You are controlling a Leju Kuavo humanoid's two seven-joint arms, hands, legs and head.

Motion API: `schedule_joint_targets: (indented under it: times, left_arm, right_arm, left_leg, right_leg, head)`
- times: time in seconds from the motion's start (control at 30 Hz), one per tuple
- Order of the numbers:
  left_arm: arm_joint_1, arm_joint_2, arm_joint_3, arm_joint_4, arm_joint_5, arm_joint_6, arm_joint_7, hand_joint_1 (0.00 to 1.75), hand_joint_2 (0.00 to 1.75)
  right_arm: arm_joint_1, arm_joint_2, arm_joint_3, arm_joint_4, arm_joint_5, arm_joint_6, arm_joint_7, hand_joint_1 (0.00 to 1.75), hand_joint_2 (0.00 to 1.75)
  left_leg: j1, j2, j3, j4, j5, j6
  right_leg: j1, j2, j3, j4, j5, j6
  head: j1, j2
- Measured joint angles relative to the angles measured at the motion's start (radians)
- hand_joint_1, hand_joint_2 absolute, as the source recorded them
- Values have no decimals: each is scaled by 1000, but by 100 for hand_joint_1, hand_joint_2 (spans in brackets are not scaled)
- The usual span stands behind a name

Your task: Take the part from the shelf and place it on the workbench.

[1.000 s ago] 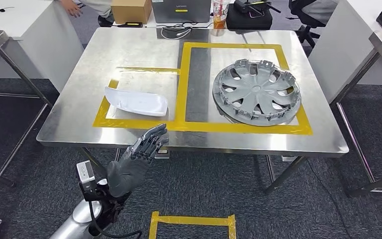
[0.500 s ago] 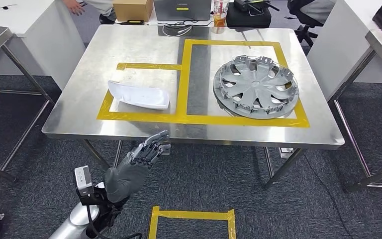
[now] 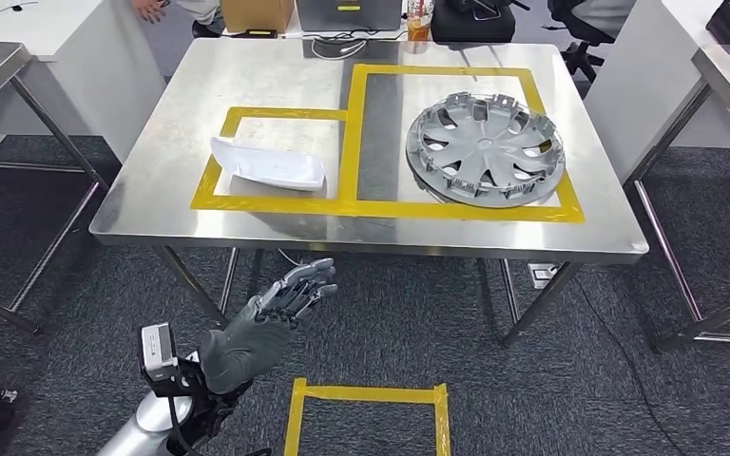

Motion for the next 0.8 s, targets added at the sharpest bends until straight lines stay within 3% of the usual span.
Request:
schedule_joint_targets:
  times: [0.07,0.17,0.23,0.27,0.37,0.43,0.5,0.57,0.63,0.7,0.73,0.77,0.8]
  left_arm:
    - [0,2,-3,-1,1,-10,-1,0,0]
    - [0,4,-9,-2,2,-24,-1,0,0]
    - [0,5,-13,-2,5,-33,-2,0,0]
    - [-1,5,-14,-2,6,-37,-2,0,0]
    - [-11,5,-20,-4,10,-46,-2,0,0]
    - [-19,4,-24,-7,13,-52,-3,0,0]
    - [-22,5,-27,-9,16,-59,-3,0,0]
    - [-26,5,-31,-10,17,-64,-3,0,0]
    - [-31,3,-36,-10,20,-70,-3,0,0]
    - [-34,2,-41,-10,26,-77,-3,0,0]
    - [-33,2,-43,-10,30,-80,-3,0,0]
    - [-33,2,-45,-10,33,-83,-3,0,0]
    - [-34,2,-46,-10,36,-85,-3,0,0]
  right_arm:
    - [0,1,0,0,-1,0,1,0,0]
    - [0,3,1,0,-2,-3,2,0,0]
    - [0,4,1,0,-2,-7,1,0,0]
    - [0,4,1,0,-2,-8,1,0,0]
    - [-1,8,1,0,-3,-10,1,0,0]
    - [-3,11,1,0,-5,-10,1,0,0]
    - [-4,12,1,0,-9,-10,1,0,0]
    - [-4,13,1,0,-11,-10,1,0,0]
    - [-4,13,1,0,-12,-10,1,0,0]
    - [-4,12,1,0,-14,-10,0,0,0]
    - [-4,11,1,0,-14,-10,0,0,0]
    - [-3,10,1,0,-14,-10,-1,0,0]
    - [-3,9,2,0,-14,-10,-1,0,0]
  left_leg:
    - [5,-2,-13,28,-27,-13]
    - [13,-3,-75,204,-145,-30]
    - [17,-3,-93,288,-183,-33]
    - [17,-3,-74,273,-174,-32]
    - [13,-5,61,69,-109,-15]
    - [6,-6,99,-2,-96,-4]
    - [0,-6,94,-7,-89,5]
    - [4,-3,90,-20,-70,17]
    - [8,1,80,-33,-49,28]
    - [4,1,60,-33,-35,34]
    - [2,2,50,-32,-29,34]
    - [1,2,41,-30,-24,34]
    - [1,1,32,-27,-19,32]
  right_leg:
    - [-4,-2,-3,-2,12,-14]
    - [-6,-3,-20,-1,30,-24]
    - [-4,-3,-34,-1,40,-23]
    - [-3,-2,-40,-1,44,-21]
    - [0,-1,-48,-1,56,-13]
    - [0,-2,-54,-1,64,-3]
    - [-2,-3,-58,-4,74,11]
    - [-2,-3,-70,7,67,17]
    - [-1,-3,-109,87,13,11]
    - [-1,-3,-162,221,-54,6]
    - [-1,-3,-175,266,-72,8]
    - [-1,-3,-169,274,-75,13]
    - [-1,-3,-142,240,-63,21]
  head:
    - [-1,0]
    - [-3,0]
    - [-3,0]
    - [-3,0]
    - [-3,0]
    - [-3,0]
    - [-3,0]
    - [-2,0]
    - [0,0]
    - [0,0]
    - [0,0]
    - [0,0]
    - [0,0]
